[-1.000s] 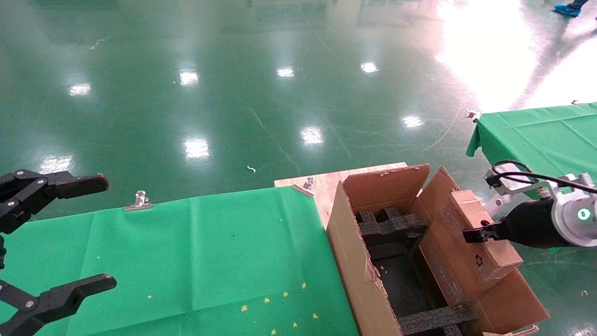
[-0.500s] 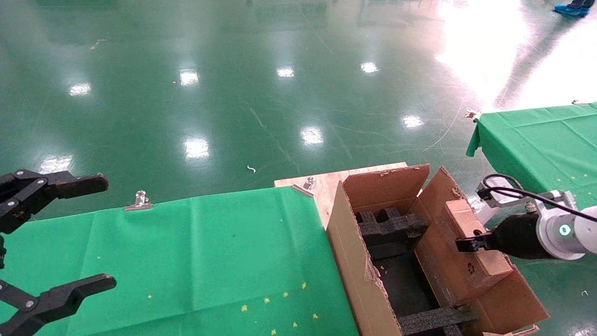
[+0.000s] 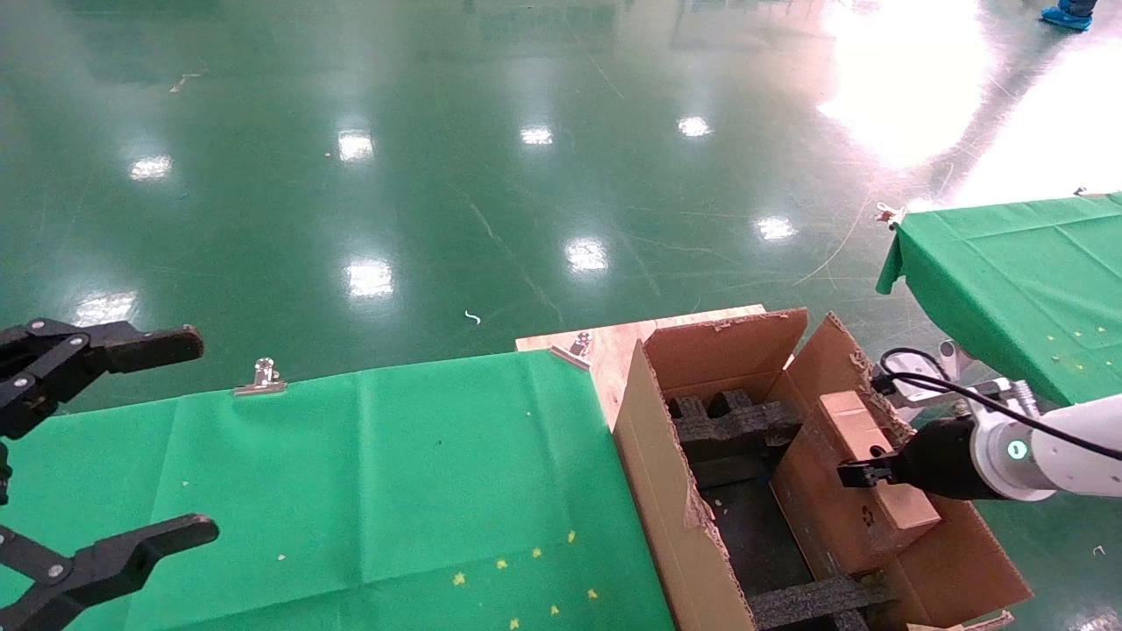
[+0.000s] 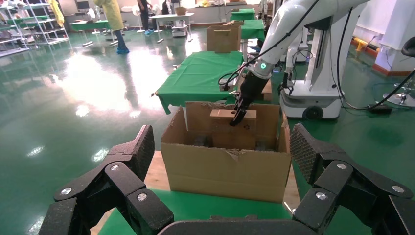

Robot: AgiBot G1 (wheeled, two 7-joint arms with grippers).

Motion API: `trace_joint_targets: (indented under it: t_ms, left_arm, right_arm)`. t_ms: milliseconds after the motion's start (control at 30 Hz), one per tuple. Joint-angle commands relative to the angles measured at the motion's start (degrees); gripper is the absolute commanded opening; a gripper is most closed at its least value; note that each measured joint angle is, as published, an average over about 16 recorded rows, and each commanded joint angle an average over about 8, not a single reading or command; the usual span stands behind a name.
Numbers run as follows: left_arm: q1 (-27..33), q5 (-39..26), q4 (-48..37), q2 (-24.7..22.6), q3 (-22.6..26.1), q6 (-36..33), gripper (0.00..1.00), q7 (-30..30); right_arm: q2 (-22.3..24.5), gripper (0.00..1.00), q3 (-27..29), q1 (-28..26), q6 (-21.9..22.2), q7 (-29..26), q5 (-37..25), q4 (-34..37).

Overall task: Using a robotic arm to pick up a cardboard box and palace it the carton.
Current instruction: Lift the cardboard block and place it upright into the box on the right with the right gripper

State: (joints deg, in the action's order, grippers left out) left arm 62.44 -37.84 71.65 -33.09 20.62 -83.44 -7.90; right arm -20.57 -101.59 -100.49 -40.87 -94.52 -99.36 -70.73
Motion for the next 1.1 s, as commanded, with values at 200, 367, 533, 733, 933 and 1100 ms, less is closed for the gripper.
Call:
trace_joint_targets:
  t_ms: [200,367,533,733,933,1100]
  left_arm:
    - [0.0,0.0,0.0,0.0,0.0,0.0,1.0,0.0]
    - [0.0,0.0,0.0,0.0,0.0,0.0,1.0,0.0]
    - [0.0,0.0,0.0,0.0,0.0,0.0,1.0,0.0]
    - [0.0,0.0,0.0,0.0,0.01,0.0,1.0,0.0]
    - [0.0,0.01,0.0,0.0,0.01,0.0,1.0,0.0]
    - [0.0,0.01,0.0,0.0,0.01,0.0,1.0,0.0]
  right_arm:
    - [-2.33,0.0,-0.54,2.15,1.84,1.13,1.25,3.99]
    - [-3.56,0.0,-0.81,3.58,2.51,2.44,2.76,6.09]
    - [-4.69,0.0,-1.01,4.88,3.16,3.74,4.05,8.0]
    - [-6.54,0.0,-1.24,6.68,4.19,5.2,5.39,11.04]
    - [-8.72,0.0,-1.32,8.22,4.71,7.05,6.82,14.13]
    - [-10.09,0.0,-1.27,9.22,4.62,8.72,8.15,16.07]
